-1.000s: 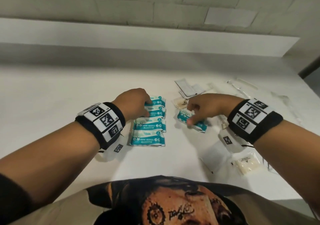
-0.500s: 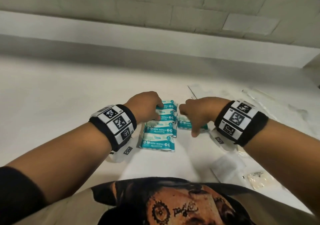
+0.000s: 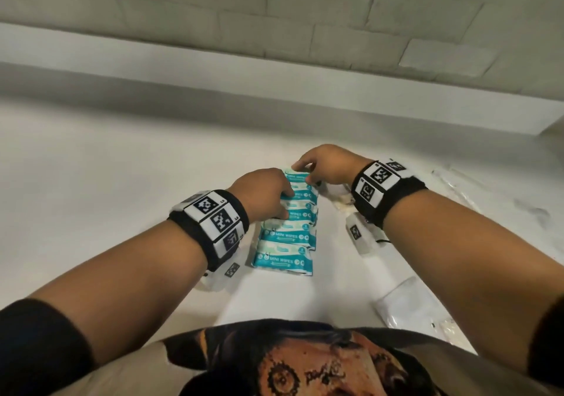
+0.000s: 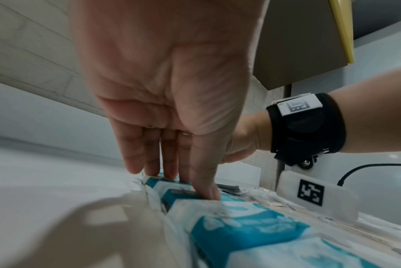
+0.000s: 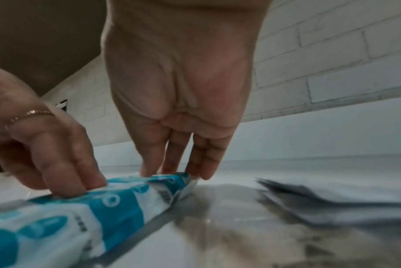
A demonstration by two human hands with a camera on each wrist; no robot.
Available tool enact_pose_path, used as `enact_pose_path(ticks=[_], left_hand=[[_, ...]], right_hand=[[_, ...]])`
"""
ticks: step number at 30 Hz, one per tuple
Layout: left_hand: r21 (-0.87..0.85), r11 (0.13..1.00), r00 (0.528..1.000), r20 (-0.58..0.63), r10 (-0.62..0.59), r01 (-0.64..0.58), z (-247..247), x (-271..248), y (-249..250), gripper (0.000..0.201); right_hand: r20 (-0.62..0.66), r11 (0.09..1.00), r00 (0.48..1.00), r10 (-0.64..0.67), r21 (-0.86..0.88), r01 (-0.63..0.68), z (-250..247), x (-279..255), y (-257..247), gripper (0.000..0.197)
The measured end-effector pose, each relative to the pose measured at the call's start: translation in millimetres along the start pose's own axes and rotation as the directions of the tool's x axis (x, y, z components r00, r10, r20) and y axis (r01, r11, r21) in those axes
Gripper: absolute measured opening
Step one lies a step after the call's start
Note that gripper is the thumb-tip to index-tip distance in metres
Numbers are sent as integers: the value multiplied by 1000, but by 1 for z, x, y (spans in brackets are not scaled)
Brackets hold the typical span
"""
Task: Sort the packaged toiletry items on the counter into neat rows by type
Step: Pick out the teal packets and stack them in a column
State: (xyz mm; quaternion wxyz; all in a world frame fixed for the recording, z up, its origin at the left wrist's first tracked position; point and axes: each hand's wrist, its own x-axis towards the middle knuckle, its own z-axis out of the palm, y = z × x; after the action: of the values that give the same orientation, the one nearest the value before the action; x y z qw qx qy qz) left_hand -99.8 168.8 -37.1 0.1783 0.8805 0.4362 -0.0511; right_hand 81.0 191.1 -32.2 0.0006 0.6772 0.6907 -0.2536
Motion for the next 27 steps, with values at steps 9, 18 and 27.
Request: enact_pose_path(ticks=[9,18,27], left_hand=[[20,1000,1000,-7,10,-10,2,1,2,49],[49,999,1000,27,11,-13,-3,-4,7,60],[273,936,939,318,129,-221,20,-35,27,115]], right_hand=[[-54,988,997,62,147,-53,5,-1,8,49],[-58,997,998,26,72,-22,5,-8,7,49],[-12,960,995,-101,-265,94,9,-17,6,46]])
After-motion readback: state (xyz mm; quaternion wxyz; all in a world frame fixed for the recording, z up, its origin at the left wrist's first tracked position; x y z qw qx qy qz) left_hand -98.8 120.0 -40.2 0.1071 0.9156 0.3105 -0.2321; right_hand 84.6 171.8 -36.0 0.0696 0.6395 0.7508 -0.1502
